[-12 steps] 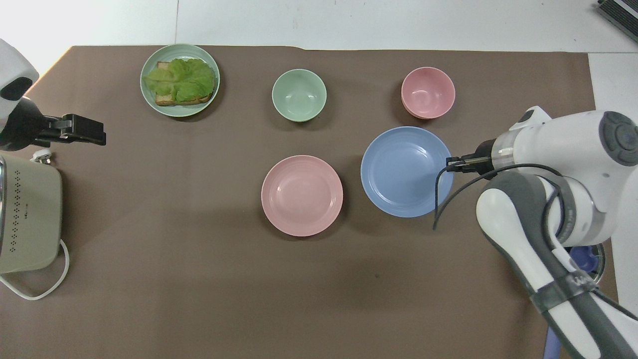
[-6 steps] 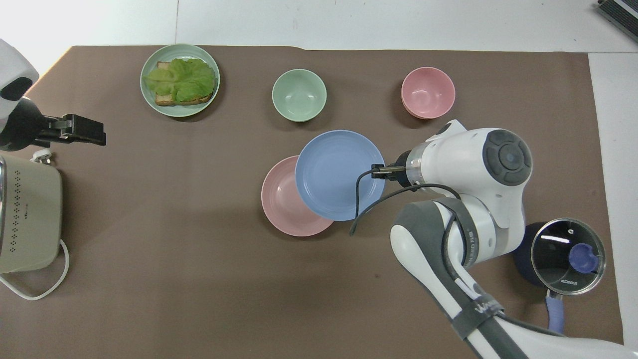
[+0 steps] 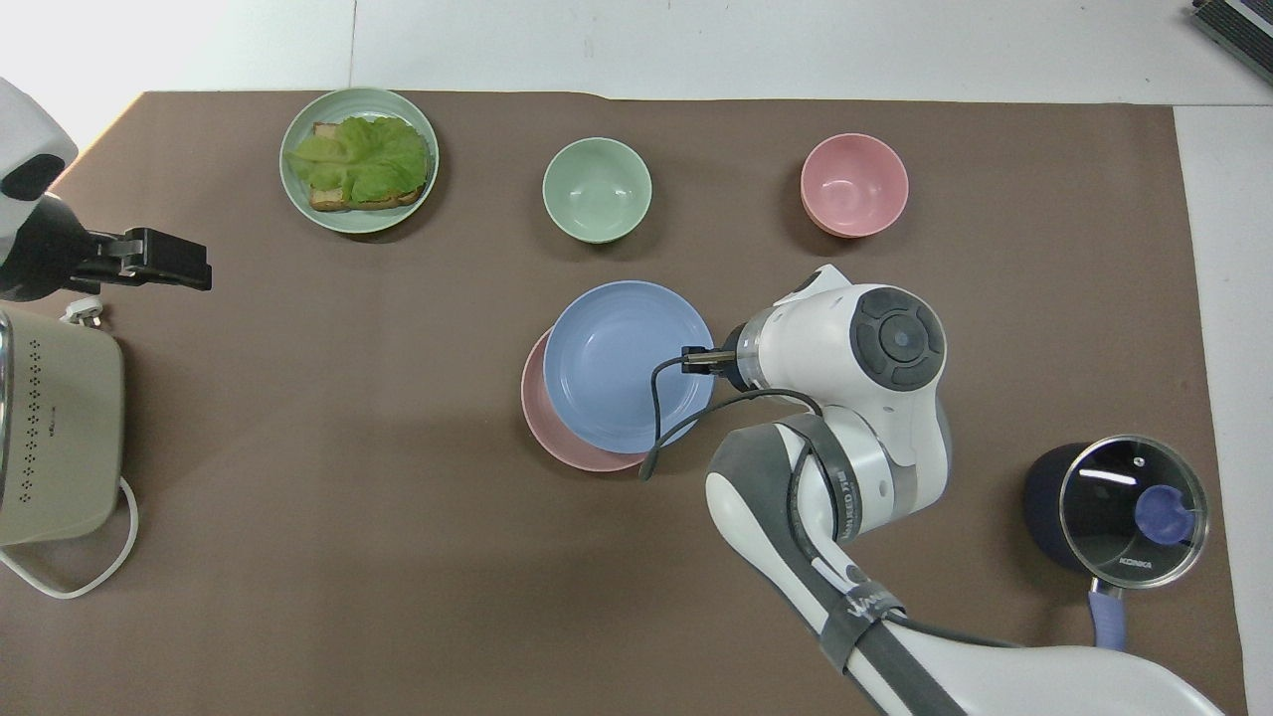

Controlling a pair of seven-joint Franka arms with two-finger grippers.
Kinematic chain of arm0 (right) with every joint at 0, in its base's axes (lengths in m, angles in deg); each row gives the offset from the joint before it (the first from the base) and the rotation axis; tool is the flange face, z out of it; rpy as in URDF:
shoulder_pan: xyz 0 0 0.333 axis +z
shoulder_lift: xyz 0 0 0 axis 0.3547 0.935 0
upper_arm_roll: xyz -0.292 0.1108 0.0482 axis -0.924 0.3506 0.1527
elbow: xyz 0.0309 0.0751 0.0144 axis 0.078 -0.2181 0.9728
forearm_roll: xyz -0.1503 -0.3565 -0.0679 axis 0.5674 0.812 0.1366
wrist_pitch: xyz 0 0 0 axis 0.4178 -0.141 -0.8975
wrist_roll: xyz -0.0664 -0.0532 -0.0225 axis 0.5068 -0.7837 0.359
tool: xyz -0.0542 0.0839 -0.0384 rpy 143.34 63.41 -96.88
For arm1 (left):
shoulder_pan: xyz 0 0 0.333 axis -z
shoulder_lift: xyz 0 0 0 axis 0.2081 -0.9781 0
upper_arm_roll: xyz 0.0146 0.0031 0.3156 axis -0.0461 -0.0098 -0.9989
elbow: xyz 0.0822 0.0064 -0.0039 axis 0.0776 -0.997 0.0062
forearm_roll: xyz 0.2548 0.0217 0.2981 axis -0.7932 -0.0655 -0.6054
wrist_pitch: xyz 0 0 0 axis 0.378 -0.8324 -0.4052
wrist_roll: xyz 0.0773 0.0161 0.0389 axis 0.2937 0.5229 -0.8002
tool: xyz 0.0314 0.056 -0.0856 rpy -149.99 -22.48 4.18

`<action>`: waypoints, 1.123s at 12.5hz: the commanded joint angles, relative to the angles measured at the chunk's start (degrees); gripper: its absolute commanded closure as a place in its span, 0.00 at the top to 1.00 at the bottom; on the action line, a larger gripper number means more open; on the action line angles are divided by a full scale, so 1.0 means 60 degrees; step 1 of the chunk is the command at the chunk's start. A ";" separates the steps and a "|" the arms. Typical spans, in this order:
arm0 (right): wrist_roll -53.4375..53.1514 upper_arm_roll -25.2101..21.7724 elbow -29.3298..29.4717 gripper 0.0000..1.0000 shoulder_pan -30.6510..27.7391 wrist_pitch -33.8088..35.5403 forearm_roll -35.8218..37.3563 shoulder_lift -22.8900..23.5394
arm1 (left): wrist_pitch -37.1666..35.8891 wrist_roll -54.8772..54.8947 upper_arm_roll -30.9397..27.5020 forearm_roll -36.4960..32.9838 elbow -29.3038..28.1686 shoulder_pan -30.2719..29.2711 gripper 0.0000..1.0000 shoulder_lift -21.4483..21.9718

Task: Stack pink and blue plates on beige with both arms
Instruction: 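Carry the blue plate with the right gripper onto the pink plate, then open the right gripper to release the blue plate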

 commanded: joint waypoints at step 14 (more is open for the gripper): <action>-0.0184 -0.0109 0.0607 1.00 0.0115 -0.0408 -0.0060 0.0466 | -0.0156 0.0040 0.0057 -0.0055 0.0014 -0.0095 1.00 0.0063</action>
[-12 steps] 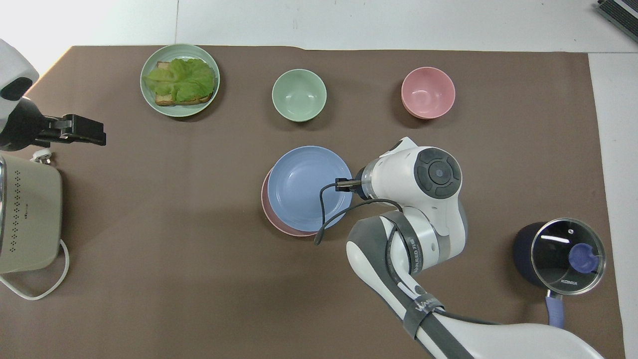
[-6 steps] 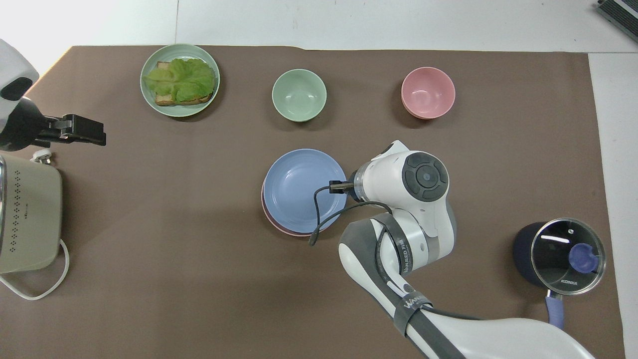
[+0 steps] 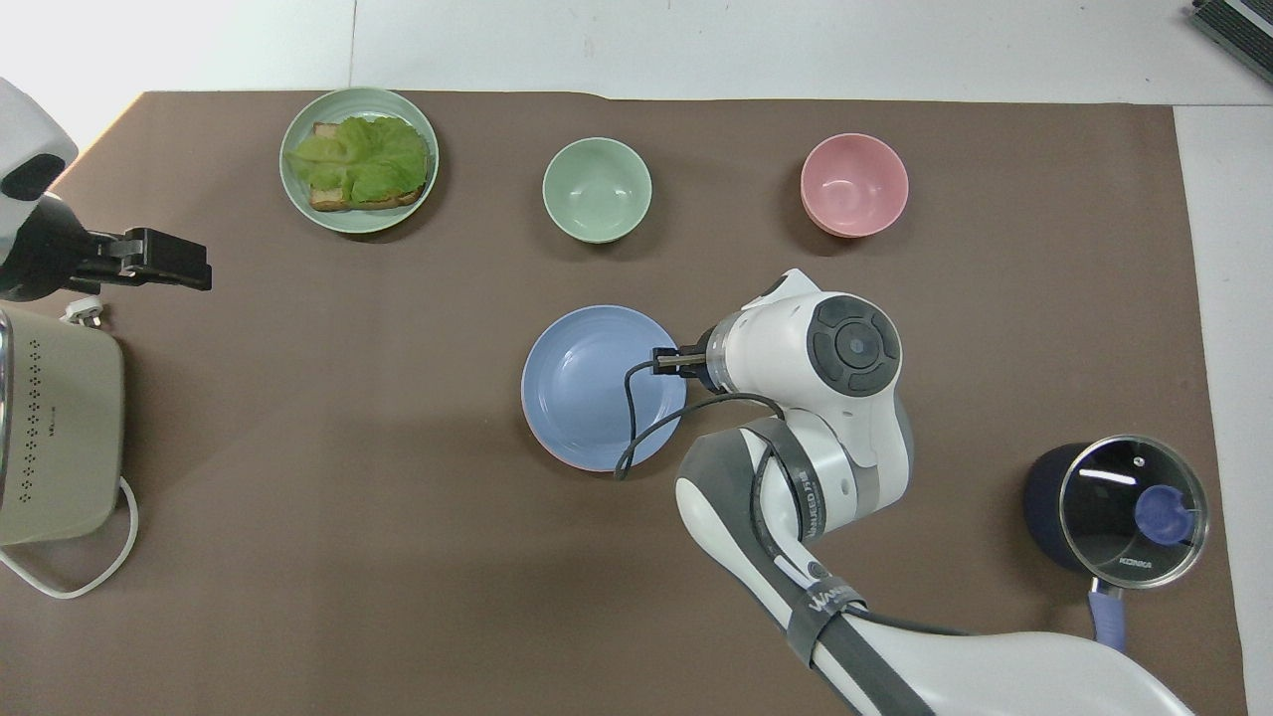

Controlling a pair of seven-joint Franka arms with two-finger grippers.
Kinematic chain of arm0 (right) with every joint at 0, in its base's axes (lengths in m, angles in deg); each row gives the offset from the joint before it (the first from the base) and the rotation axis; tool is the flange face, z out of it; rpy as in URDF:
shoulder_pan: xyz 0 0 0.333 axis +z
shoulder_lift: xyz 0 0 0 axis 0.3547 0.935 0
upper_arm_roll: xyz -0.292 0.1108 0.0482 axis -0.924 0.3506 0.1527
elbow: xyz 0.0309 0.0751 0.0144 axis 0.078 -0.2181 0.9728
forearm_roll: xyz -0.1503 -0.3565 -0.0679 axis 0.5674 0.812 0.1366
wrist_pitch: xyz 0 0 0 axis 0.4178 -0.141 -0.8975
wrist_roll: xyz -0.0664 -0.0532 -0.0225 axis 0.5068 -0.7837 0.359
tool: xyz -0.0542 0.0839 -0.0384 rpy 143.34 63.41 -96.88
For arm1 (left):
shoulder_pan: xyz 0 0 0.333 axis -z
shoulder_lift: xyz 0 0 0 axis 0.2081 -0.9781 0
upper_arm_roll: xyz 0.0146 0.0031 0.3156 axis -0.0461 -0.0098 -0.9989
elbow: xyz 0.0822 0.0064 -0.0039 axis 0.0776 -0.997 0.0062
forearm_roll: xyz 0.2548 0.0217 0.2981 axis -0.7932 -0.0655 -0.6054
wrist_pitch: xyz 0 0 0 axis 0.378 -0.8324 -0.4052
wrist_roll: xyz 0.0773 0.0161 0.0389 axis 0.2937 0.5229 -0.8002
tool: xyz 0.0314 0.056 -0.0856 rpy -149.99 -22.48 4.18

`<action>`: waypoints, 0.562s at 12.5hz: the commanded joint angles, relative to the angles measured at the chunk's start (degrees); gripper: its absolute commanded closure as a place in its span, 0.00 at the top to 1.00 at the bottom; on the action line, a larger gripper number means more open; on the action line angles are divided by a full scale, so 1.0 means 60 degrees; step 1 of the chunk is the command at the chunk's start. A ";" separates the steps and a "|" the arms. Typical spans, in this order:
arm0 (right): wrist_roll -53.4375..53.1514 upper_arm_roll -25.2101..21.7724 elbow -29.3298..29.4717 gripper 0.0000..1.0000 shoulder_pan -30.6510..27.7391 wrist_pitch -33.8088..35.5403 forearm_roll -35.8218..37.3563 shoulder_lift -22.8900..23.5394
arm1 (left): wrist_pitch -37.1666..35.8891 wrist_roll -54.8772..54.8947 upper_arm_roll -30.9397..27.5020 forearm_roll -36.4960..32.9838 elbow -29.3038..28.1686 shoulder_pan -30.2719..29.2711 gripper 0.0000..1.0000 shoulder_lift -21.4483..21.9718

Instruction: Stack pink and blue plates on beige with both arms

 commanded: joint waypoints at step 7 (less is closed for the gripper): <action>-0.0008 -0.0123 0.0898 1.00 -0.2325 0.1554 0.1754 -0.0993 | -0.0150 0.0040 0.0057 -0.0055 0.0014 -0.0095 1.00 0.0077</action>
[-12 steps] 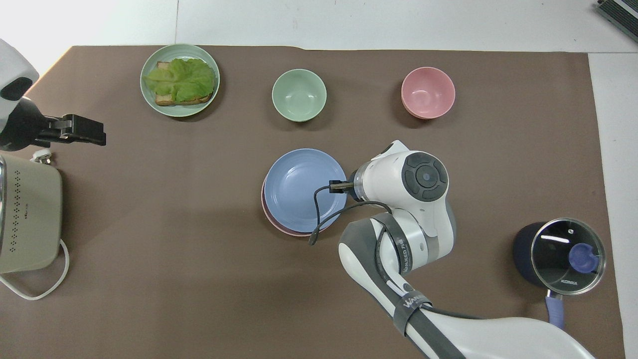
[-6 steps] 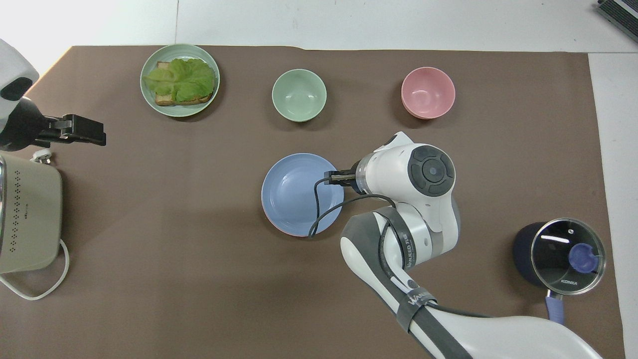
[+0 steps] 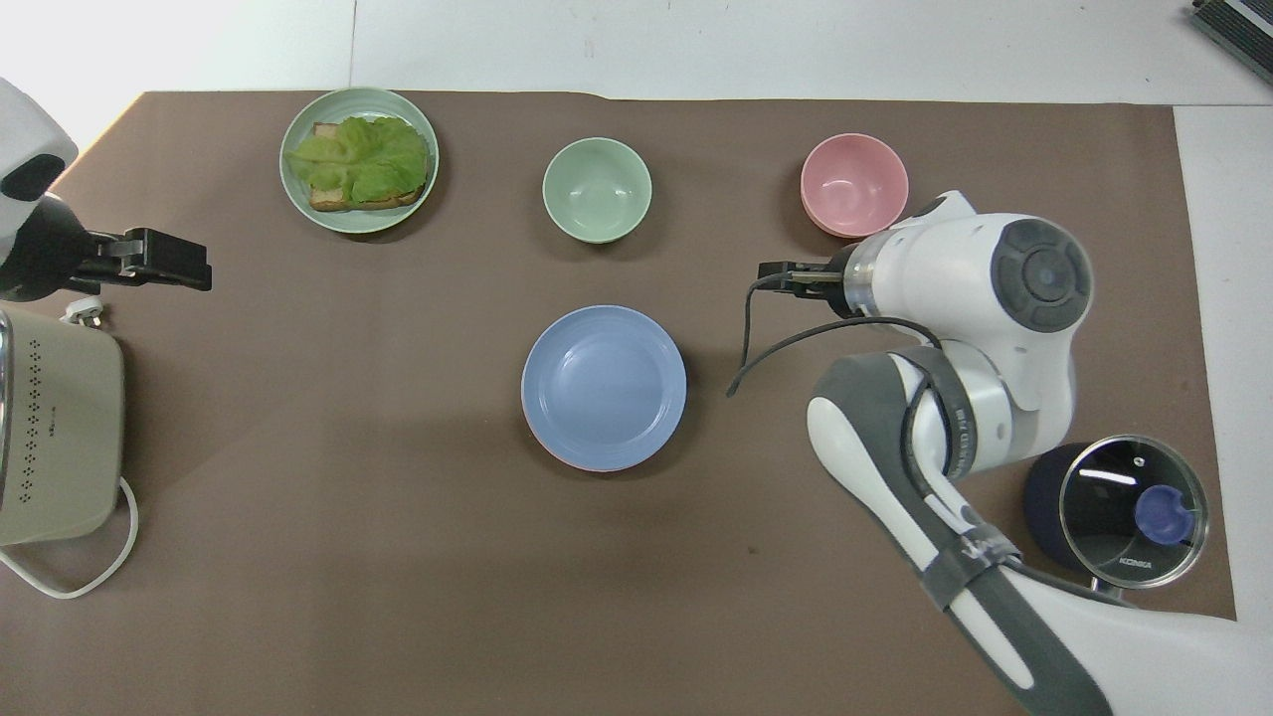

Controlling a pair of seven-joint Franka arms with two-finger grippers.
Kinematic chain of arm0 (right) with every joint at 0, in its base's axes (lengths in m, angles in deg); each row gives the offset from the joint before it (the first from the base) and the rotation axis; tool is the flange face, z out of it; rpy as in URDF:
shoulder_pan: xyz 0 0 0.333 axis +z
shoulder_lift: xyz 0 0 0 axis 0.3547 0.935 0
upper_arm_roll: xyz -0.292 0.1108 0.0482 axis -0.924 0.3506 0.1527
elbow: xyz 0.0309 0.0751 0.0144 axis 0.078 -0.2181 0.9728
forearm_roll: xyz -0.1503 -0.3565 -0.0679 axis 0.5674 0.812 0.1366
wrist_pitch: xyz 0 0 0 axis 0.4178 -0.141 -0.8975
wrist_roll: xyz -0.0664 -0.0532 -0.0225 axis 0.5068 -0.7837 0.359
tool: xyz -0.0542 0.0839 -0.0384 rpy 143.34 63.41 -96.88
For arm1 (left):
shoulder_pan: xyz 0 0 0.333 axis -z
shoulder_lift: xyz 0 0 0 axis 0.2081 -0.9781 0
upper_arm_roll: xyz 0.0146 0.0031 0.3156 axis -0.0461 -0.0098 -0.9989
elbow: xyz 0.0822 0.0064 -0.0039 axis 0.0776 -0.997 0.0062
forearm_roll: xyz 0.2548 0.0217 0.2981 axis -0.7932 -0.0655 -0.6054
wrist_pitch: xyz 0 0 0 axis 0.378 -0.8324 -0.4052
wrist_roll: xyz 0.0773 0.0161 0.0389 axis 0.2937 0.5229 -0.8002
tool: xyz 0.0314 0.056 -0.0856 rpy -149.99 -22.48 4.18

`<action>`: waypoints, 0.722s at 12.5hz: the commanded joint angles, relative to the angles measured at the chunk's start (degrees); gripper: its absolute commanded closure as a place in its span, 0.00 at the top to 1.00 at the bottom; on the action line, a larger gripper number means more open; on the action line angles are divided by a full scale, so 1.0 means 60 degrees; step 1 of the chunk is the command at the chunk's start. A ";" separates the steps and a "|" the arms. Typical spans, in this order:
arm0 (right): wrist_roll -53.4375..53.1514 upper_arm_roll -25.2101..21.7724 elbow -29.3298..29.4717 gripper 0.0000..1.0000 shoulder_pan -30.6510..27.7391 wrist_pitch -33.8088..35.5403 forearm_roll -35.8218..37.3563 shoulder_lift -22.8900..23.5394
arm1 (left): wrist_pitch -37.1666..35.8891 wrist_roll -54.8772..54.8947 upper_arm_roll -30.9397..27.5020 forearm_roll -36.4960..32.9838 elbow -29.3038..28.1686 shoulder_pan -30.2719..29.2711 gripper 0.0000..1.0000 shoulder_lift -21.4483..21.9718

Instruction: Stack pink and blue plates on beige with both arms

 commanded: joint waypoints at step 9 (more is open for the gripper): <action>0.0611 0.0093 0.1200 1.00 -0.1972 0.3980 0.0658 -0.1700 | -0.0149 0.0040 0.0057 -0.0055 0.0014 -0.0095 1.00 0.0077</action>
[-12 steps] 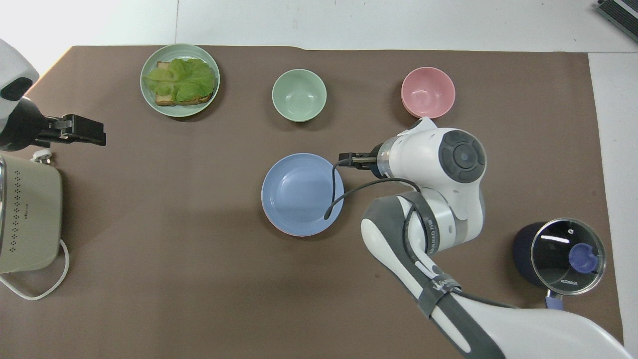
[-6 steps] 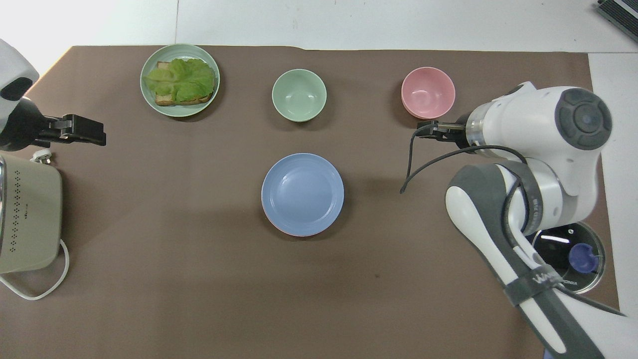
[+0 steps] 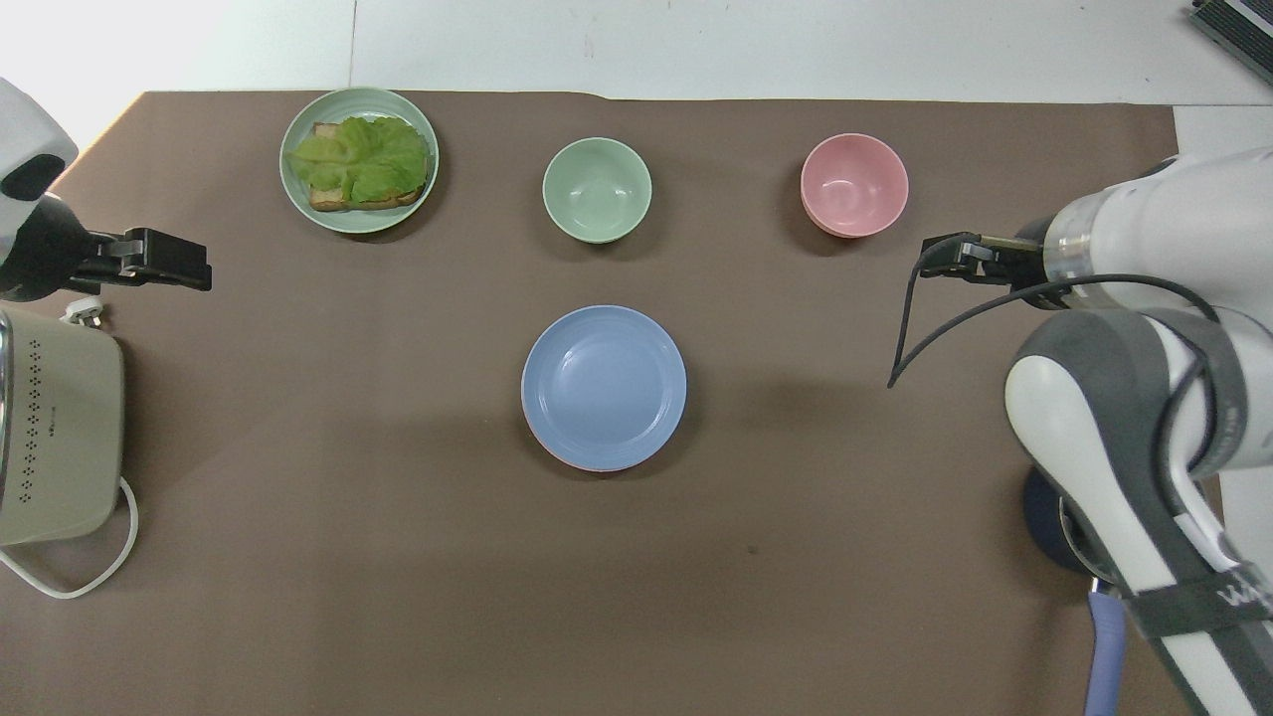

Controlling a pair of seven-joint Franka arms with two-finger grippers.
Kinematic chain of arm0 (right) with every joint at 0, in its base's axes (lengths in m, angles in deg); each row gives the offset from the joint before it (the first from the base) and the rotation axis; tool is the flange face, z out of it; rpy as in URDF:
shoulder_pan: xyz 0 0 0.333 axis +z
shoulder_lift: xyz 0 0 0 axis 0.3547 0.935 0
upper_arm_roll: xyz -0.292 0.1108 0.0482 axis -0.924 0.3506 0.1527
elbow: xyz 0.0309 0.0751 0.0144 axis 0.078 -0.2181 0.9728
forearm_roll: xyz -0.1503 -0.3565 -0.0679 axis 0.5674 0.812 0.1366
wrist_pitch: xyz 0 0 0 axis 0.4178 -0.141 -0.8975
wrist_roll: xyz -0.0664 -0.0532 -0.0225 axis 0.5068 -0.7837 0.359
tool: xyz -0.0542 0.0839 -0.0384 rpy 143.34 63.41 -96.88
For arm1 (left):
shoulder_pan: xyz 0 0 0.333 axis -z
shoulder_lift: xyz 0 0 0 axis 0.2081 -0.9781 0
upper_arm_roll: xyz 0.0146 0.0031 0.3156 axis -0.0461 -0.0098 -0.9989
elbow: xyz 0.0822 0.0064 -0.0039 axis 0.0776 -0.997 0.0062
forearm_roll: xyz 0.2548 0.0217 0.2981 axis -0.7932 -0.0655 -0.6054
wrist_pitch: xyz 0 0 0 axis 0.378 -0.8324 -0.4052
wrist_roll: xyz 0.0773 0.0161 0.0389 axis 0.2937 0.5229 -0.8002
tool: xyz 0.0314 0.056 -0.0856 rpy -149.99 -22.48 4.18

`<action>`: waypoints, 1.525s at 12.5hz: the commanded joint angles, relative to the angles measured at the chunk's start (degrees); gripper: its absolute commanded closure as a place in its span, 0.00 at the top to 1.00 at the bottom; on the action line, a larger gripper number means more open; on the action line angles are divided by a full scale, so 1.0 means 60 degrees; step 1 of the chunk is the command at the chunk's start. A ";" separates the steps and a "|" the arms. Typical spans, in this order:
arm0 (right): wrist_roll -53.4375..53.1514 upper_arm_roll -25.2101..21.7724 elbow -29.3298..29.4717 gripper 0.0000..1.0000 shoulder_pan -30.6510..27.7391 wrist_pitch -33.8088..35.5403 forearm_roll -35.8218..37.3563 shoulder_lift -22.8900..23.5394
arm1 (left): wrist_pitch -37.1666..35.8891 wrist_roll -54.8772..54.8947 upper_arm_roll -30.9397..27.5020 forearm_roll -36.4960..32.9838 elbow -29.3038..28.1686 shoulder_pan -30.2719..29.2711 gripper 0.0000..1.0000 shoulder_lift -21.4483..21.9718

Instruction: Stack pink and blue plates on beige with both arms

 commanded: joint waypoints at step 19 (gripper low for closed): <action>0.1129 -0.0130 0.1182 1.00 -0.0349 0.3911 0.0437 -0.1229 | -0.0148 0.0040 0.0057 -0.0055 0.0014 -0.0094 1.00 0.0077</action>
